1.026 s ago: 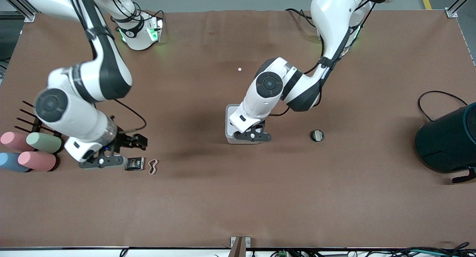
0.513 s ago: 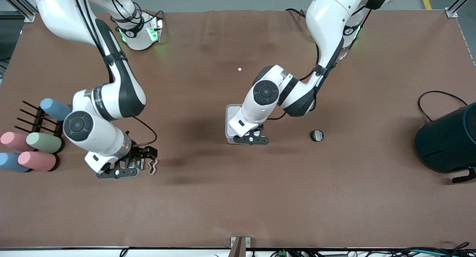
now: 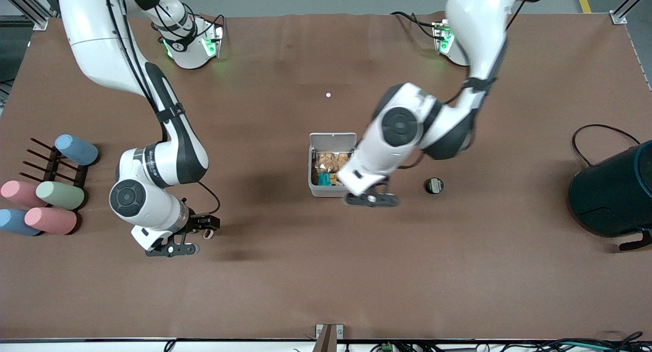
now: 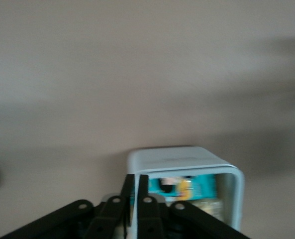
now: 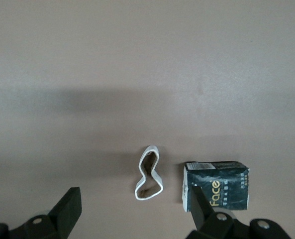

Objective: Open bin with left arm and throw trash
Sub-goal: 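Move the left gripper to the tape roll while the right gripper lowers, then grasp the tape roll with the left gripper while the right gripper grasps the strip, then drop the strip into the bin with the right gripper while the left gripper lifts tape, then drop the tape into the bin with the left gripper while the right gripper reaches tissues, then grasp the black tissue pack with the right gripper while the left arm withdraws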

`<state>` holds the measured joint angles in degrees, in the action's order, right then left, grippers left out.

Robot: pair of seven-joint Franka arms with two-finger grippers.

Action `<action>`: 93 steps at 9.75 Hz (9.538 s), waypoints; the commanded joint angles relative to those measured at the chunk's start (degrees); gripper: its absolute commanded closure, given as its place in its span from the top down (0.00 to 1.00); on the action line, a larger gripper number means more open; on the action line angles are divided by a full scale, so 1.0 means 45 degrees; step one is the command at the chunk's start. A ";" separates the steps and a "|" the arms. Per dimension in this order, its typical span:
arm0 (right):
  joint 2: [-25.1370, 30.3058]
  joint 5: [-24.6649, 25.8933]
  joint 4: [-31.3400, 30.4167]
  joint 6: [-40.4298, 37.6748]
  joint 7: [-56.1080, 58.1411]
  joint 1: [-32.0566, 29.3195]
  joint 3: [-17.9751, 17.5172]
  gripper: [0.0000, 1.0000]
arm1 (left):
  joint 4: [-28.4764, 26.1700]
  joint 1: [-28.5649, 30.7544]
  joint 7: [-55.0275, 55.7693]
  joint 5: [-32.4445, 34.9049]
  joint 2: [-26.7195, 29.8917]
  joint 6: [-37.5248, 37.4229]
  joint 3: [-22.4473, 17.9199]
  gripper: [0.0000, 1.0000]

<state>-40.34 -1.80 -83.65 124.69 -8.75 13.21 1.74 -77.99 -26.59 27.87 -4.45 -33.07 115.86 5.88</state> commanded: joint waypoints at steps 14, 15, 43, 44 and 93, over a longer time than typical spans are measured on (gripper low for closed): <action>-0.1857 0.0049 0.0796 0.0239 -0.0165 -0.0044 -0.0132 0.50 | -0.6515 0.3777 -0.1057 0.3664 0.0201 0.4487 0.0759 1.00; -0.1857 0.0030 0.0796 0.0239 -0.0184 -0.0044 -0.0132 0.43 | -0.6651 0.3954 -0.1057 0.3644 0.0161 0.4468 0.1091 1.00; 0.0526 -0.2665 0.0933 -0.0893 -0.8485 0.5267 -0.1538 0.09 | -0.1516 0.4093 -0.3401 0.3176 0.0474 -0.2193 0.1680 0.00; 0.0546 -0.2665 0.0933 -0.0874 -0.8485 0.5500 -0.1519 0.14 | -0.1477 0.4093 -0.3343 0.3156 0.0435 -0.2193 0.1835 0.00; -0.0704 0.1202 -0.1684 0.1802 2.1515 -0.3853 -0.2437 0.84 | -0.0598 0.7603 -0.5503 0.1223 0.6001 -0.6841 0.1876 1.00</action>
<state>-44.79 4.51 -89.22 132.15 86.33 -2.82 -7.95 -77.82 5.05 6.23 2.19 -7.98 84.47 13.89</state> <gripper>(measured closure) 0.079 0.000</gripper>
